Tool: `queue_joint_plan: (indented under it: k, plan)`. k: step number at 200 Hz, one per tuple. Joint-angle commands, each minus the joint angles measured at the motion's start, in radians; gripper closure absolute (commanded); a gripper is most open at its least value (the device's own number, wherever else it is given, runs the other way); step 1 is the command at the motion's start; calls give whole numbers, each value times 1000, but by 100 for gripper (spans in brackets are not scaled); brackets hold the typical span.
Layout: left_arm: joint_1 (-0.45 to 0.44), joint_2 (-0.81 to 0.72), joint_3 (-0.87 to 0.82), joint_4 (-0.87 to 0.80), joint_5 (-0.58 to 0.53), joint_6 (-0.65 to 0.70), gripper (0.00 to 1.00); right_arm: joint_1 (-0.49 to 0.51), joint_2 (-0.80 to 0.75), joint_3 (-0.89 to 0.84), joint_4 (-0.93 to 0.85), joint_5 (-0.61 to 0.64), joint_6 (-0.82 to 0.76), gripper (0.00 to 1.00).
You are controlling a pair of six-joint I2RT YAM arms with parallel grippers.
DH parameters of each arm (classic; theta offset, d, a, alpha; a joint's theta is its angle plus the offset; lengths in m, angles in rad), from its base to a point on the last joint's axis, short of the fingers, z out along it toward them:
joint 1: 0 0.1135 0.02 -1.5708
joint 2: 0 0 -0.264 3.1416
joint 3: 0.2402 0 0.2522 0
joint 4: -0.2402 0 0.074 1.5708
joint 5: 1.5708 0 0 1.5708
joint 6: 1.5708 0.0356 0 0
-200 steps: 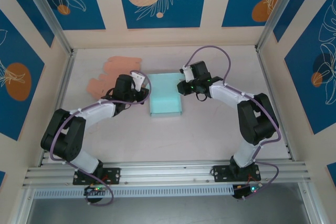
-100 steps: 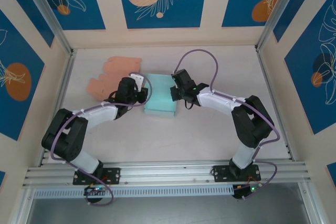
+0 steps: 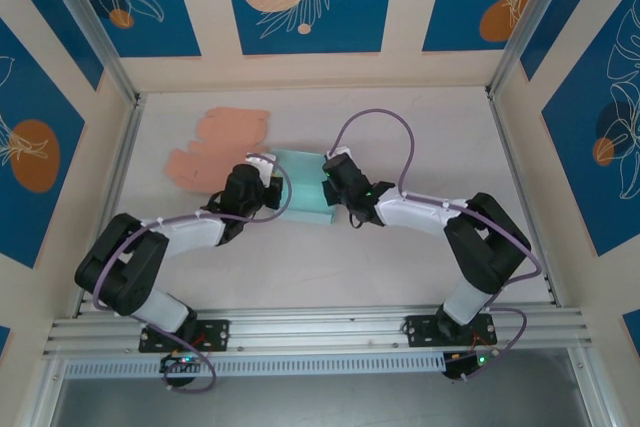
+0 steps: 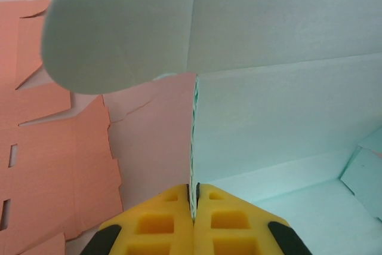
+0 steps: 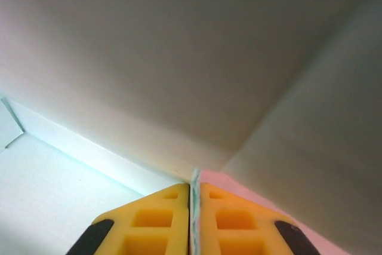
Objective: Fold the paper box
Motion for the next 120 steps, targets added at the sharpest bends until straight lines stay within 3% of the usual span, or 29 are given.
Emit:
queue_joint_plan:
  k: [1, 10, 53, 83, 120]
  plan:
    - [-52, -42, -17, 95, 38, 27, 100, 29, -54, 4, 82, -39, 0, 81]
    - [-57, -47, -29, 106, 20, 28, 100, 38, -59, 3, 69, -33, 17, 76]
    - [-76, -54, -78, 175, -51, 29, 100, 70, -60, 6, -10, 9, 111, 74]
    - [-87, -48, -80, 185, -91, 41, 100, 88, -65, 17, -64, 37, 150, 54]
    - [-89, -42, -63, 175, -96, 64, 100, 86, -94, 21, -89, 39, 138, 52]
